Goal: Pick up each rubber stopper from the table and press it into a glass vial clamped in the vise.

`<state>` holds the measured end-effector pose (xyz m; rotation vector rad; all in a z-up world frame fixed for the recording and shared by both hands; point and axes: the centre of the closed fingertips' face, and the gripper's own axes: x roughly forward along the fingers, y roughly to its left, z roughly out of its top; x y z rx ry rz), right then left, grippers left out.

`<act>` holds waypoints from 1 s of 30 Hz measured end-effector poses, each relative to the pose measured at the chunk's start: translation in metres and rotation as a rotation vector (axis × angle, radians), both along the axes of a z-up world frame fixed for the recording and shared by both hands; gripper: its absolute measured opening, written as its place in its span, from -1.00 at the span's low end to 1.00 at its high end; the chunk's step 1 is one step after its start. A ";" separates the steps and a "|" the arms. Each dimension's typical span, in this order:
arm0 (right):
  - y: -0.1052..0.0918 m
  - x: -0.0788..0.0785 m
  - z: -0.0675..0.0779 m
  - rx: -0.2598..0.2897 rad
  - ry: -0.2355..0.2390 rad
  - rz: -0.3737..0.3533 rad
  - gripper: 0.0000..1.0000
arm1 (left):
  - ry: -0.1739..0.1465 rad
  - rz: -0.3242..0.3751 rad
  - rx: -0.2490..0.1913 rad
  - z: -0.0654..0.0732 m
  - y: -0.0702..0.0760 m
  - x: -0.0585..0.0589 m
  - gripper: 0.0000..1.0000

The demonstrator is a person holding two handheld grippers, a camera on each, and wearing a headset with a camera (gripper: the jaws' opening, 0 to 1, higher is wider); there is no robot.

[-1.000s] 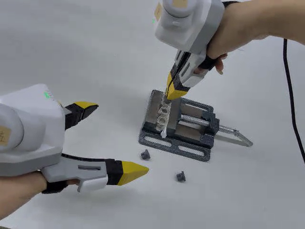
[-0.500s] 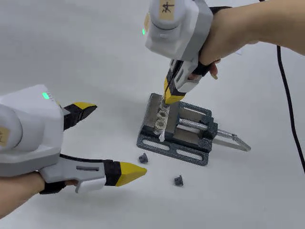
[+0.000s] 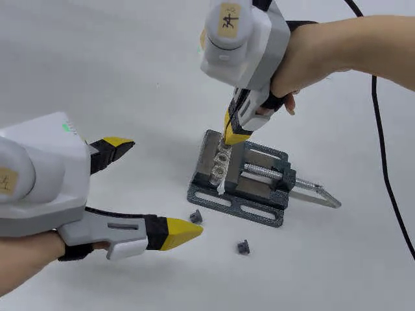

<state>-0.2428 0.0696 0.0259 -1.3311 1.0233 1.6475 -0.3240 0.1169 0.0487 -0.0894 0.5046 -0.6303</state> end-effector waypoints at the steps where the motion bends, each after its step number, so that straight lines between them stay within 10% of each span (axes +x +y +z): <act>1: 0.000 0.000 0.000 -0.001 0.006 -0.002 -1.00 | -0.001 0.001 0.006 0.001 0.001 -0.001 0.94; 6: -0.001 -0.004 0.000 -0.002 -0.024 0.019 -1.00 | -0.011 0.006 0.014 0.007 0.003 -0.005 0.95; 14: -0.002 -0.007 -0.001 -0.076 -0.196 0.125 -1.00 | -0.038 -0.005 0.019 0.019 -0.005 -0.006 0.94; 30: -0.003 -0.004 0.004 0.019 -0.135 0.010 -1.00 | -0.049 -0.013 0.017 0.026 -0.006 -0.014 0.94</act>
